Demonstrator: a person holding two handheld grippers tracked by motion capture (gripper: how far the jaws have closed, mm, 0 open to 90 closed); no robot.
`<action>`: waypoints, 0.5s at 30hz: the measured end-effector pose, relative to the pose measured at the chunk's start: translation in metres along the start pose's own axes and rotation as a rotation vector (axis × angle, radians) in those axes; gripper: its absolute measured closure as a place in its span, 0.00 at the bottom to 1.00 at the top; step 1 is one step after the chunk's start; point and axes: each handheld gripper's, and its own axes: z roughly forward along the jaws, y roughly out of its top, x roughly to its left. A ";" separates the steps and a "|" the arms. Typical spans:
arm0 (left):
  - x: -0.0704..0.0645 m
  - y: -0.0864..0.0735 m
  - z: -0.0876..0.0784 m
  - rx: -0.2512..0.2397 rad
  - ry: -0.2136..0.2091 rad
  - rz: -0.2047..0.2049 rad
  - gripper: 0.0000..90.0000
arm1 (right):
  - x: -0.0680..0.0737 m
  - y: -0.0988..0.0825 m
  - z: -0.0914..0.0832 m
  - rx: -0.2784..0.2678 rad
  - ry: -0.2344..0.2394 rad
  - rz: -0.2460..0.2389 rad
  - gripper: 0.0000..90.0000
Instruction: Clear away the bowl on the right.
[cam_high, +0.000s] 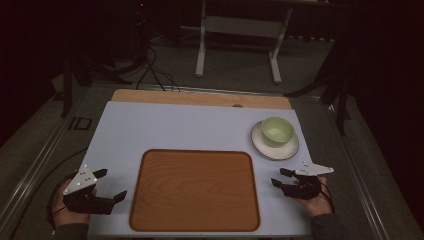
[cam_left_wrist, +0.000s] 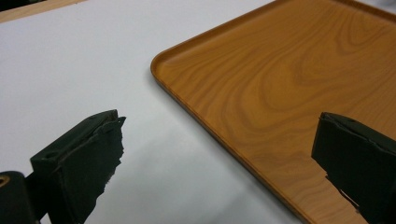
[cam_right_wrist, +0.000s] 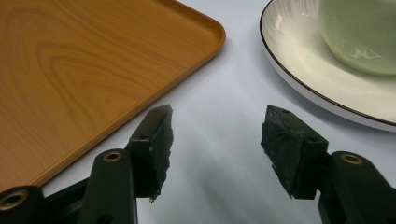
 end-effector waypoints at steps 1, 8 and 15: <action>0.000 0.000 0.000 0.001 0.002 -0.001 0.02 | 0.000 0.000 0.000 0.003 -0.001 0.001 0.47; 0.001 -0.001 0.000 -0.010 0.001 -0.014 0.02 | -0.002 -0.001 -0.002 0.000 -0.007 0.005 0.45; 0.001 0.000 0.001 0.002 -0.001 -0.008 0.02 | -0.004 -0.001 -0.005 -0.019 -0.015 0.022 0.45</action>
